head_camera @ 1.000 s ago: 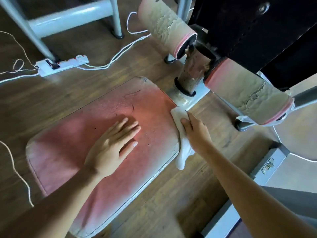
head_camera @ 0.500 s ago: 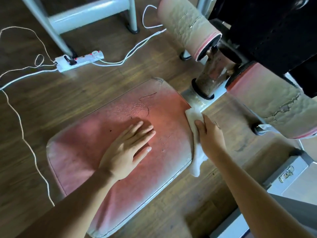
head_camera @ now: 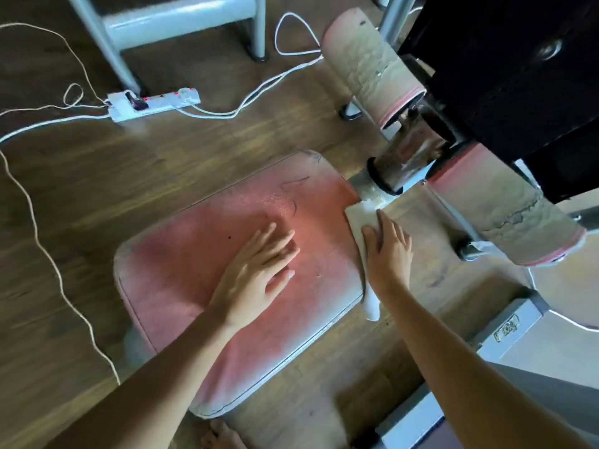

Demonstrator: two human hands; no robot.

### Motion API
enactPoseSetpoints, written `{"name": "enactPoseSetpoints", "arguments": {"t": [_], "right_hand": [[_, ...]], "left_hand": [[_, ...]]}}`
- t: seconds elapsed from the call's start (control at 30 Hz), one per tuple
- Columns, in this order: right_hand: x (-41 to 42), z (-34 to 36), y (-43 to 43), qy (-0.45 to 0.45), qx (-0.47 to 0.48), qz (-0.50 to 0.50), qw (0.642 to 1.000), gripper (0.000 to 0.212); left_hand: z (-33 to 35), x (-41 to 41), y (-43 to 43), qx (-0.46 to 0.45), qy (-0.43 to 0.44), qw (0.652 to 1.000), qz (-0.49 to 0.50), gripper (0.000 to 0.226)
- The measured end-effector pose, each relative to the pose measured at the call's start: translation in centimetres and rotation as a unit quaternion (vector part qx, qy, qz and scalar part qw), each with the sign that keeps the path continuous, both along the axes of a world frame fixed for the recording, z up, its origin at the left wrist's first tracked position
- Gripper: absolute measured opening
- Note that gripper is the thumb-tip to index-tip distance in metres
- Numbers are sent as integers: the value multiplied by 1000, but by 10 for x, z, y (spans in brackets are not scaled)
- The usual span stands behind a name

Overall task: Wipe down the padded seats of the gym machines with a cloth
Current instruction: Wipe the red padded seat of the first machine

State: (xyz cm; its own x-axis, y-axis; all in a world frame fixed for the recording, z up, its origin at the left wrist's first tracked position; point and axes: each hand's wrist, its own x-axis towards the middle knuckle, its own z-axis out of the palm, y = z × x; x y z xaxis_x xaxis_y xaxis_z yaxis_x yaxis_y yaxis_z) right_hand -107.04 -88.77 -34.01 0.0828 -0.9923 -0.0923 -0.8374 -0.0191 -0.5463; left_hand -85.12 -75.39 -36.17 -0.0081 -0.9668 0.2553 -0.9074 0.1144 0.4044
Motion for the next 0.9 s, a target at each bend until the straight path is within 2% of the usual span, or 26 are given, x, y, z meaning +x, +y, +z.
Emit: {"name": "enactPoseSetpoints", "arguments": {"t": [0.07, 0.17, 0.23, 0.37, 0.47, 0.63, 0.77, 0.9], "right_hand": [[6, 0, -5, 10, 14, 4, 1000, 46], [21, 1, -29, 32, 30, 31, 999, 42], [38, 1, -53, 38, 44, 52, 997, 37], [67, 1, -86, 21, 50, 105, 993, 35], [47, 1, -76, -11, 41, 126, 991, 36], [9, -1, -49, 3, 27, 125, 992, 48], [34, -7, -78, 2, 57, 136, 989, 33], [67, -7, -103, -21, 56, 148, 987, 33]], "left_hand": [[4, 7, 10, -17, 20, 995, 91, 44], [9, 18, 17, 41, 40, 974, 219, 73], [8, 14, 10, 79, 20, 959, 272, 89], [6, 4, 3, 91, -25, 939, 331, 101], [3, 3, 3, 89, -28, 935, 342, 106], [14, 23, 5, 127, -68, 932, 332, 106], [13, 28, 8, 146, -106, 932, 314, 102], [9, 27, 6, 136, -108, 934, 312, 101]]}}
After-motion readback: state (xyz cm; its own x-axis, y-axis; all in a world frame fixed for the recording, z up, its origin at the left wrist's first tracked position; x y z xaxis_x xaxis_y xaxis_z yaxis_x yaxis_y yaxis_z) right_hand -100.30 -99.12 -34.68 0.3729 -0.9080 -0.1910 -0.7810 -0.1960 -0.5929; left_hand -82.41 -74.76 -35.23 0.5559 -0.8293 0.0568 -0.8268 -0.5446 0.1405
